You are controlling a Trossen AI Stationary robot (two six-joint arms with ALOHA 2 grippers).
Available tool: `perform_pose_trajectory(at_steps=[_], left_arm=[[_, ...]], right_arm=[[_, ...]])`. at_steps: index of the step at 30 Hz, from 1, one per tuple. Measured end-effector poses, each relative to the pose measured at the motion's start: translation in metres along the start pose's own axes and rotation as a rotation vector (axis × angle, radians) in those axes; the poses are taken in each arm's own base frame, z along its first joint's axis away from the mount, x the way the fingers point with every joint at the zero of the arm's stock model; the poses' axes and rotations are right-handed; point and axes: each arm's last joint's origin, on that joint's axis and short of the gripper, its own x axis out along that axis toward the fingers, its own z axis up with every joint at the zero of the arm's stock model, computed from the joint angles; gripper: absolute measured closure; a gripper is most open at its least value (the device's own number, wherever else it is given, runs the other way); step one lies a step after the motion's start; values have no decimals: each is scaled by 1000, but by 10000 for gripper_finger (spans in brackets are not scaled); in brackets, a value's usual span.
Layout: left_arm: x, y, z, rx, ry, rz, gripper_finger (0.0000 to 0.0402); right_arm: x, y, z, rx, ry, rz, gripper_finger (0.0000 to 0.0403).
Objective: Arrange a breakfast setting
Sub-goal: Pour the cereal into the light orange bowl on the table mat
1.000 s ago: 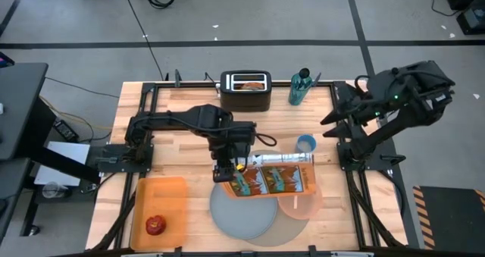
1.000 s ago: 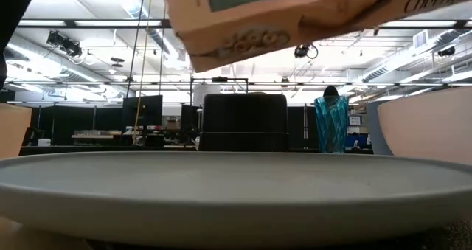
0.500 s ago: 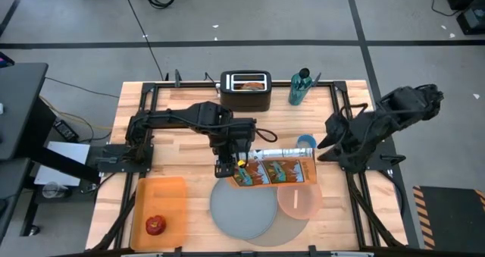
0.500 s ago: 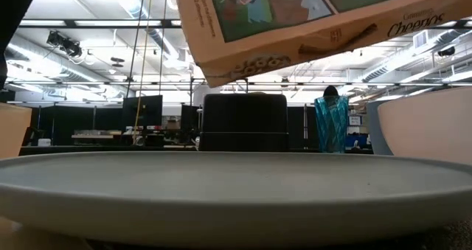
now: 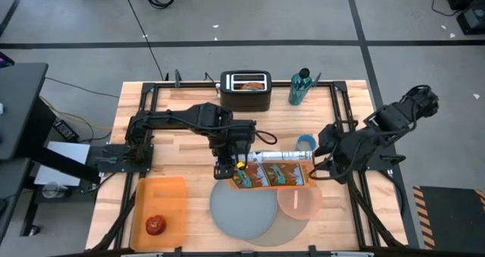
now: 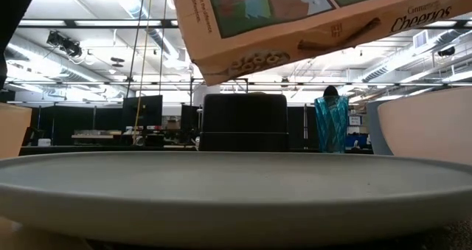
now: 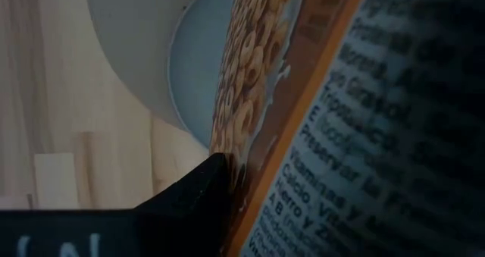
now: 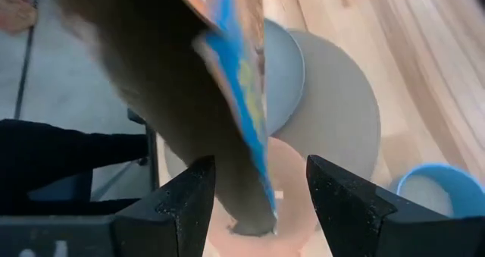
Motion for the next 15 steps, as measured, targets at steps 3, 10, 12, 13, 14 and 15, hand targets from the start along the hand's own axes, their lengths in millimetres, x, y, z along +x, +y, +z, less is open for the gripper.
perform_pose_trajectory(at_steps=[3, 10, 12, 13, 14, 15], left_arm=[[0, 0, 0, 4, -1, 0, 228], [-1, 4, 1, -3, -5, 20, 228], [-1, 5, 1, -2, -8, 33, 228], [-1, 5, 1, 4, -9, 38, 228], [-1, 5, 1, 9, -11, 41, 228], [-1, 5, 1, 14, -12, 41, 228]], right_arm=[[8, -2, -4, 21, 18, -22, 188], [28, 1, -12, 41, -6, -14, 188], [31, 4, -13, 58, -34, 17, 188], [32, 5, -14, 65, -49, 32, 188], [31, 6, -14, 70, -69, 54, 188], [30, 8, -14, 73, -90, 82, 188]])
